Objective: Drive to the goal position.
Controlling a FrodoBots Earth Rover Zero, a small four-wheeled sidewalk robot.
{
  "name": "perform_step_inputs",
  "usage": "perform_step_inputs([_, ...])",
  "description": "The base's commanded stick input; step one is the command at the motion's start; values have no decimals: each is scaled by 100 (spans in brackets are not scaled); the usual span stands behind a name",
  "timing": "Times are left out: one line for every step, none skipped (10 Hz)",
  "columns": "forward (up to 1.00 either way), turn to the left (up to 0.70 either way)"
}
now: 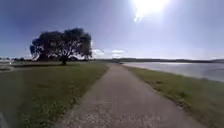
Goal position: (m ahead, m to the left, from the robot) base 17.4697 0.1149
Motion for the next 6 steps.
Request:
perform_step_inputs([85,0])
perform_step_inputs([85,0])
perform_step_inputs([85,0])
perform_step_inputs([85,0])
perform_step_inputs([85,0])
perform_step_inputs([85,0])
